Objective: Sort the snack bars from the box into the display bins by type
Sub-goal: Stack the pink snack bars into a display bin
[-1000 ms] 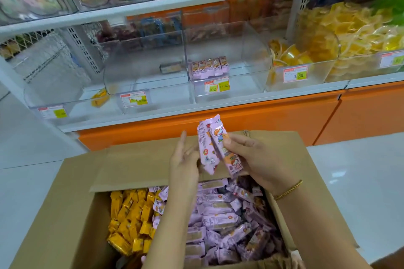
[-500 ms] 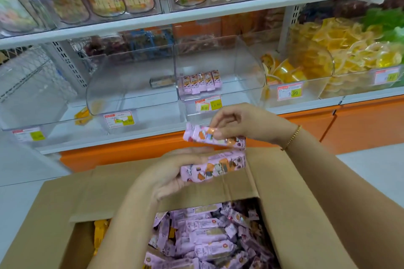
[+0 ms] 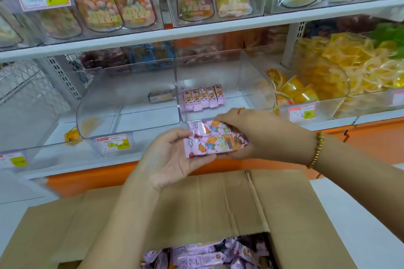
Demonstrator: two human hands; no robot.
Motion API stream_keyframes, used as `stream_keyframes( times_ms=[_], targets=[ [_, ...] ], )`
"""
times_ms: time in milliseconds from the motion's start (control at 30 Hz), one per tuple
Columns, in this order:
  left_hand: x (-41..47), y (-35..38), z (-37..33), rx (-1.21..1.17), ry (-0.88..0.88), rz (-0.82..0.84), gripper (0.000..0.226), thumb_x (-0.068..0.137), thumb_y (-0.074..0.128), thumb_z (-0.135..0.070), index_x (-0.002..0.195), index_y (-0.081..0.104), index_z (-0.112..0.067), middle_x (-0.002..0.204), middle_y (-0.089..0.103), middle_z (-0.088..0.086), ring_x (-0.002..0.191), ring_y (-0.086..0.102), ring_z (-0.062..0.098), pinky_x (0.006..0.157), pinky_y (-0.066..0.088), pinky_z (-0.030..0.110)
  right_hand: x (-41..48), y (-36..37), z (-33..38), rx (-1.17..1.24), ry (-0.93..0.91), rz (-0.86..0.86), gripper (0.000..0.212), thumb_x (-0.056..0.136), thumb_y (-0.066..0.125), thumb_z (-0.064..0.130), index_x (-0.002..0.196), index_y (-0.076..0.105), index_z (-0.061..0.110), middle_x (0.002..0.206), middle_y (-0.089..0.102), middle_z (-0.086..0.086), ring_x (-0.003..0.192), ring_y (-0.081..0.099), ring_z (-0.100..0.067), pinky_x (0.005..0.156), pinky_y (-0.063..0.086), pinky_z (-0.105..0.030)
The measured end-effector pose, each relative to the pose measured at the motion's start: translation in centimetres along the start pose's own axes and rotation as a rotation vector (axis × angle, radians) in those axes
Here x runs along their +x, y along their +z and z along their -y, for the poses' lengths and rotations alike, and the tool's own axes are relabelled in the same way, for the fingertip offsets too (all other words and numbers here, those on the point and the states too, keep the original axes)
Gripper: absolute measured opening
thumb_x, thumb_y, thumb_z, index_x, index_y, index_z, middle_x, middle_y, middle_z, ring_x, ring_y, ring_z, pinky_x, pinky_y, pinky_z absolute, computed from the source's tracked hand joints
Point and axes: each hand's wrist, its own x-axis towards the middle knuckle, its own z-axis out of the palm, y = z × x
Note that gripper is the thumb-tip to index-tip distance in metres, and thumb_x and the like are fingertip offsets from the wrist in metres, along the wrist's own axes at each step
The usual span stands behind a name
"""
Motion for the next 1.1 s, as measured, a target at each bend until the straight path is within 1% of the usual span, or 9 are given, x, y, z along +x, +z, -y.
stream_keyframes(
  times_ms=[167, 333, 400, 467, 533, 633, 833, 967, 1100],
  targets=[
    [1.7, 1.8, -4.7, 0.408, 0.12, 0.0, 0.051, 0.077, 0.058, -0.037, 0.118, 0.058, -0.007, 0.111, 0.068, 0.019, 0.095, 0.069, 0.035, 0.07, 0.06, 0.034, 3.0, -1.7, -2.0, 0.103, 0.11, -0.088, 0.07, 0.072, 0.077, 0.044, 0.132, 0.051, 0.019, 0.115, 0.061, 0.003, 0.092, 0.051, -0.01, 0.069, 0.031, -0.019],
    [6.2, -0.2, -7.4, 1.151, 0.596, -0.702, 0.044, 0.086, 0.067, -0.036, 0.121, 0.061, -0.011, 0.118, 0.066, 0.003, 0.105, 0.063, 0.019, 0.09, 0.046, 0.028, 10.8, -1.4, -7.6, 0.164, 0.551, -0.143, 0.041, 0.077, 0.069, 0.048, 0.084, 0.062, 0.009, 0.082, 0.067, -0.01, 0.08, 0.061, -0.027, 0.06, 0.043, -0.03],
    [7.7, -1.6, -7.0, 1.308, 0.627, -0.786, 0.048, 0.085, 0.068, -0.026, 0.129, 0.056, -0.01, 0.125, 0.062, 0.008, 0.114, 0.058, 0.023, 0.091, 0.043, 0.029, 13.9, 0.2, -9.4, 0.119, 0.689, -0.041, 0.047, 0.084, 0.06, 0.054, 0.072, 0.057, 0.008, 0.087, 0.069, -0.015, 0.081, 0.065, -0.029, 0.069, 0.049, -0.031],
    [8.6, -3.0, -6.2, 1.3, 0.596, -0.696, 0.037, 0.086, 0.065, -0.016, 0.123, 0.061, -0.014, 0.111, 0.068, 0.007, 0.105, 0.063, 0.024, 0.082, 0.048, 0.03, 16.3, 2.2, -10.7, 0.108, 0.748, 0.059, 0.041, 0.09, 0.055, 0.046, 0.076, 0.058, 0.007, 0.102, 0.069, -0.018, 0.084, 0.065, -0.029, 0.075, 0.053, -0.033],
    [8.9, -3.9, -5.7, 1.235, 0.6, -0.614, 0.035, 0.088, 0.062, -0.011, 0.122, 0.063, -0.021, 0.105, 0.068, -0.002, 0.1, 0.065, 0.018, 0.08, 0.051, 0.03, 18.2, 4.1, -11.7, 0.095, 0.773, 0.125, 0.037, 0.095, 0.051, 0.035, 0.109, 0.06, 0.002, 0.124, 0.059, -0.019, 0.101, 0.062, -0.031, 0.083, 0.053, -0.035],
    [9.0, -4.4, -5.7, 1.198, 0.609, -0.574, 0.041, 0.089, 0.062, -0.012, 0.127, 0.06, -0.027, 0.108, 0.067, -0.007, 0.097, 0.061, 0.009, 0.085, 0.052, 0.031, 20.1, 6.1, -12.7, 0.06, 0.808, 0.145, 0.052, 0.1, 0.039, 0.037, 0.144, 0.034, 0.01, 0.14, 0.043, -0.017, 0.122, 0.049, -0.035, 0.097, 0.047, -0.043],
    [9.4, -5.3, -5.5, 1.222, 0.648, -0.565, 0.046, 0.091, 0.06, -0.018, 0.133, 0.053, -0.035, 0.115, 0.064, -0.014, 0.096, 0.053, -0.001, 0.079, 0.042, 0.019, 22.2, 8.6, -14.9, -0.07, 0.751, 0.172, 0.041, 0.102, 0.027, 0.016, 0.141, 0.037, 0.012, 0.139, 0.045, -0.016, 0.126, 0.045, -0.035, 0.097, 0.04, -0.044],
    [9.7, -5.7, -5.5, 1.244, 0.666, -0.572, 0.047, 0.091, 0.06, -0.021, 0.134, 0.05, -0.039, 0.116, 0.063, -0.015, 0.093, 0.051, -0.006, 0.068, 0.036, 0.004, 22.9, 9.2, -14.7, 0.009, 0.668, 0.25, 0.044, 0.103, 0.028, 0.016, 0.146, 0.029, 0.006, 0.15, 0.028, -0.021, 0.138, 0.029, -0.037, 0.111, 0.021, -0.045],
    [9.8, -5.6, -5.3, 1.238, 0.664, -0.589, 0.048, 0.091, 0.06, -0.022, 0.136, 0.05, -0.036, 0.121, 0.063, -0.01, 0.102, 0.053, -0.001, 0.082, 0.04, 0.018, 22.0, 8.5, -13.9, 0.215, 0.662, 0.267, 0.04, 0.102, 0.035, 0.015, 0.139, 0.042, -0.001, 0.146, 0.039, -0.021, 0.135, 0.036, -0.032, 0.11, 0.027, -0.038]
  ],
)
